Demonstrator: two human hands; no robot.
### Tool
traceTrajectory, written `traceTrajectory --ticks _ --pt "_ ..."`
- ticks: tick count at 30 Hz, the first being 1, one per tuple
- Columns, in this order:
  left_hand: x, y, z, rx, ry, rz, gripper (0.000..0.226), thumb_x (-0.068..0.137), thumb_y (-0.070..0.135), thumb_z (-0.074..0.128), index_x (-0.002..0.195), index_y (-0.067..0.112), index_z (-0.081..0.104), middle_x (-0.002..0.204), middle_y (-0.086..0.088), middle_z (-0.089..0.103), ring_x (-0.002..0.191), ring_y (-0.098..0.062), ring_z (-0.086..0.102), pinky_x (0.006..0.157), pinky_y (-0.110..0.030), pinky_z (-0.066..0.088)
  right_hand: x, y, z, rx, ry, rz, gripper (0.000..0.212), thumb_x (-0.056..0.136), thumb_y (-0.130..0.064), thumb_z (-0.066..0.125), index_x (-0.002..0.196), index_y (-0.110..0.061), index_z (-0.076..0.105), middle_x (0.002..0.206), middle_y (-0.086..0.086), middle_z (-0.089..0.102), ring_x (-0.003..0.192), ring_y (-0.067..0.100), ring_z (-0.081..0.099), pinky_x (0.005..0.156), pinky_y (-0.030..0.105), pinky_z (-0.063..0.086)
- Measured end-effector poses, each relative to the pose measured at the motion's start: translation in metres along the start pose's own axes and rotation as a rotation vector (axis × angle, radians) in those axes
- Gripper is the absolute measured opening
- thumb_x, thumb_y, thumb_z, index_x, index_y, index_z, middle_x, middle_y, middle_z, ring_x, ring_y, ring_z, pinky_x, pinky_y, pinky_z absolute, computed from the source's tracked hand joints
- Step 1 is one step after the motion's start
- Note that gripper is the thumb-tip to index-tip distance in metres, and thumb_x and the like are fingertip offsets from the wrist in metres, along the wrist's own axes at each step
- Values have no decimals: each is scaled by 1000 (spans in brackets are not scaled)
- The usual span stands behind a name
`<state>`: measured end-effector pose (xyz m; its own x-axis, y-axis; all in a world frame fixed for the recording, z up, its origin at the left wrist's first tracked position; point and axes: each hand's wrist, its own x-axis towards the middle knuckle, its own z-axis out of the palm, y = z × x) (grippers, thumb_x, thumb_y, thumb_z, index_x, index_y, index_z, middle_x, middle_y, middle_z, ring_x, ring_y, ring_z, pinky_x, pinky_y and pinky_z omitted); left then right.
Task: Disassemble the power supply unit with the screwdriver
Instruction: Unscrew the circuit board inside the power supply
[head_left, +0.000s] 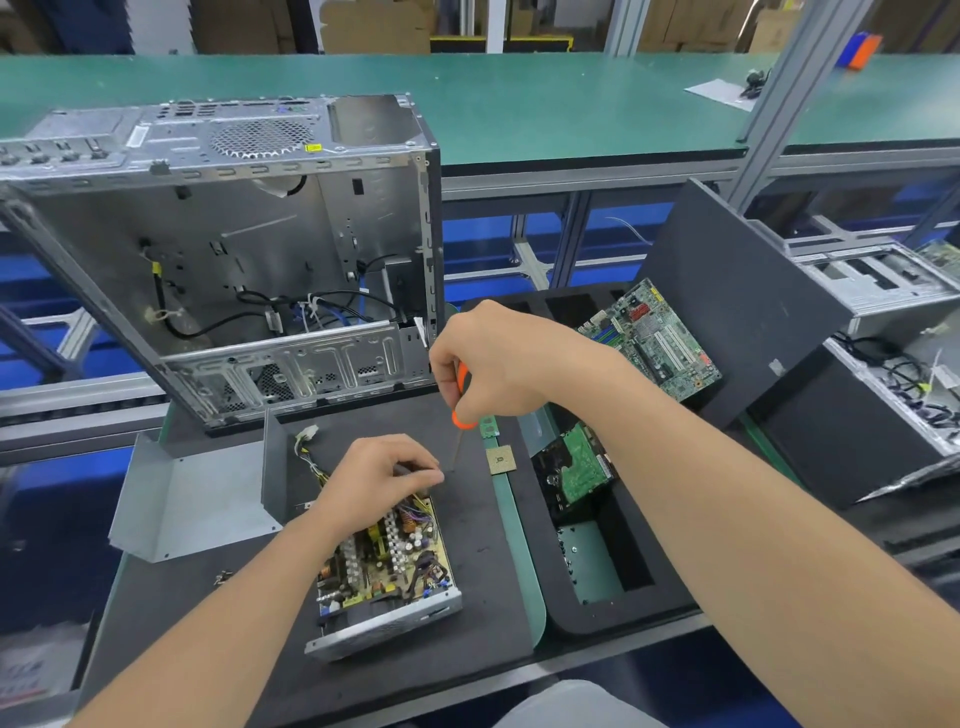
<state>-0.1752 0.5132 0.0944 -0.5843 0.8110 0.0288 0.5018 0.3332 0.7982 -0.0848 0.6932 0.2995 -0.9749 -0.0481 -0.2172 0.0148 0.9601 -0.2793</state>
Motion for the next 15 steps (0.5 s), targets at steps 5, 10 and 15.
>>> traceTrajectory --ticks 5,10,15 --pt "-4 17 -33 -94 278 -73 12 100 35 69 98 37 80 98 21 78 95 -1 72 85 -31 56 1 0 6 -26 -31 25 11 73 -11 77 75 -21 72 73 -9 68 71 13 67 51 25 48" --pt "-67 -10 -94 123 574 -100 20 105 24 62 102 39 74 94 19 73 90 3 67 78 -15 50 16 -17 19 -51 -155 21 11 68 -14 80 70 -23 73 72 -8 71 73 14 69 53 29 53" --pt "-157 -65 -78 289 468 -330 14 93 12 79 98 24 82 89 11 62 77 -3 60 77 -6 41 34 -43 26 -90 -266 11 9 68 -21 79 69 -25 71 62 -11 69 68 13 69 50 27 48"
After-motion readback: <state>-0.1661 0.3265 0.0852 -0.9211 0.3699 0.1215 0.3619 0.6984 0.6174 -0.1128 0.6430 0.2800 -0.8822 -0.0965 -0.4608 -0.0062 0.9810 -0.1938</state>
